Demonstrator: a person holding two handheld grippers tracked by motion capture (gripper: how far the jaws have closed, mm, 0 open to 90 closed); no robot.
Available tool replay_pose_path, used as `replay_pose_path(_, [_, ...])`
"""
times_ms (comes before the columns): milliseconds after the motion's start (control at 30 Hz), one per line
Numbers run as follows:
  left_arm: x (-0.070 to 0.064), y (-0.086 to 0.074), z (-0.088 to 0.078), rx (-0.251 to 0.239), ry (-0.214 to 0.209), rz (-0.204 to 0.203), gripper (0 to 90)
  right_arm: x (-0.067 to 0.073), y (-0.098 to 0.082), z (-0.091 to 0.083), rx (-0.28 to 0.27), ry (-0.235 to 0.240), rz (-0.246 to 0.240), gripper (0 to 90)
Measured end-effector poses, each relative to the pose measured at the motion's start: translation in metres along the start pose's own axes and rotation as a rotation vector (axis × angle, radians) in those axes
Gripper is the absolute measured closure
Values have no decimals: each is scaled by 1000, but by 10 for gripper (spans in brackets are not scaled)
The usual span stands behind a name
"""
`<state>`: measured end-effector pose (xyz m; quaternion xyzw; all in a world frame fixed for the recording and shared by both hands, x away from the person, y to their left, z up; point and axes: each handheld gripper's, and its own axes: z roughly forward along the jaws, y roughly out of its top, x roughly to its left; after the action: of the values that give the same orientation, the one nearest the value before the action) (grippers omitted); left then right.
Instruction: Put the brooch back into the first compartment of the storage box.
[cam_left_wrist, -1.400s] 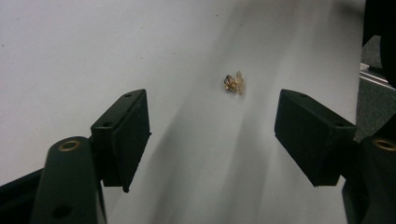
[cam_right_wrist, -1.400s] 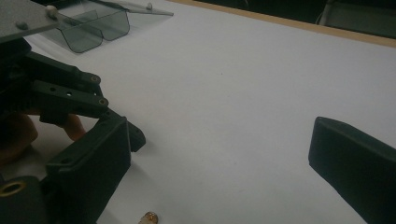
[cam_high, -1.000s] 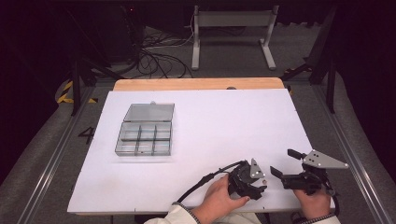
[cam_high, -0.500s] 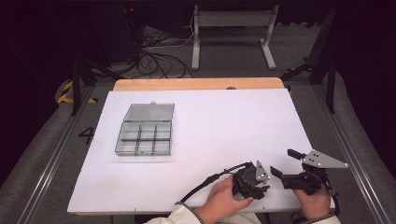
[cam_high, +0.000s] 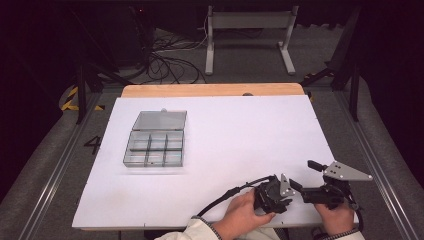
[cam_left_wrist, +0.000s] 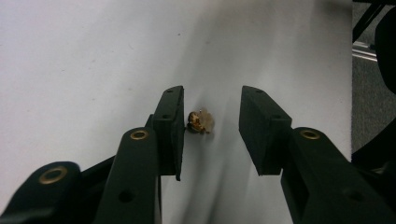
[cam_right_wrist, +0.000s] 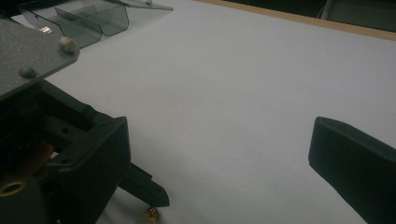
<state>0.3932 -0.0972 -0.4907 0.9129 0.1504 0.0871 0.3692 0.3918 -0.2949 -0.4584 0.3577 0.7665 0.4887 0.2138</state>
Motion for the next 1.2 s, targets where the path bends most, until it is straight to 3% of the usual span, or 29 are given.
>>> replay_pose_path(200, [-1, 2, 2, 8, -7, 18, 669, 0, 0, 0, 2, 0, 5, 64])
replay_pose_path(600, [-1, 3, 3, 14, -21, 11, 763, 0, 0, 0, 3, 0, 4, 64])
replay_pose_path(1200, [0, 2, -11, 19, -10, 32, 779, 0, 0, 0, 4, -10, 7, 64])
